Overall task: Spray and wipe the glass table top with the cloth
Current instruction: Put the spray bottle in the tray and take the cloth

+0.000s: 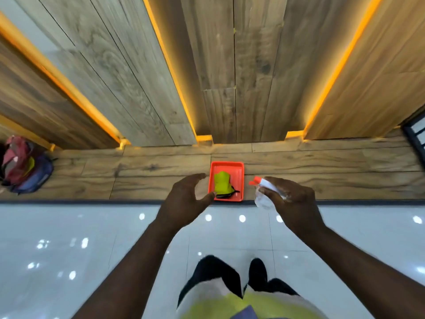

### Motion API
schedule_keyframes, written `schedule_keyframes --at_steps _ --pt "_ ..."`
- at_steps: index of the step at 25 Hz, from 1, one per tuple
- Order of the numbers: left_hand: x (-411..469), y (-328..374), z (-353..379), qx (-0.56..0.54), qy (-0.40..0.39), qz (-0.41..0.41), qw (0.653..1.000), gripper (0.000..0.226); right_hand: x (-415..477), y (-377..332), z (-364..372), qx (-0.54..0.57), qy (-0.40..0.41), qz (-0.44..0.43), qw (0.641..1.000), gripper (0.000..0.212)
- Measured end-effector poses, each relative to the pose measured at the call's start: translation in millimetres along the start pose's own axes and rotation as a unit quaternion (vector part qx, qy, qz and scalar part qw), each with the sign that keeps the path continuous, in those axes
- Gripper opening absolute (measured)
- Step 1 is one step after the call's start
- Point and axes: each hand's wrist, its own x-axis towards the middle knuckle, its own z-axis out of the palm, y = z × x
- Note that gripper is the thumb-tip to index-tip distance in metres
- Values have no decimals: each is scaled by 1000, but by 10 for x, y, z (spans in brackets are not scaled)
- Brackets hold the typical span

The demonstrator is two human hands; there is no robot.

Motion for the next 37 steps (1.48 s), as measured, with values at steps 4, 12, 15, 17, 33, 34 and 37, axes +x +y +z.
schedule_keyframes --at_steps 4,12,15,17,33,34,37 --pt "777 -498 129 -17 -43 -40 998 67 733 457 564 -59 -38 82 994 28" --pt "2162 -1534 597 -15 -180 -64 982 73 1686 1369 1817 -117 -118 231 959 8" --pt "2578 -1853 877 -7 -187 -99 977 72 1949 1805 2237 -125 -132 265 947 4" --pt "2860 -2106 1138 -4 -202 -115 973 73 2071 2198 2572 -134 -153 273 940 9" --pt "3989 -3489 2921 -43 -183 -164 968 62 2839 5070 4723 -233 -261 292 890 21" --pt "3983 -3515 2956 -41 -180 -169 968 61 2839 5101 4750 -241 -264 286 889 22" --pt "3959 -3524 3002 -41 -175 -176 968 60 2881 5114 4799 -256 -255 279 890 24"
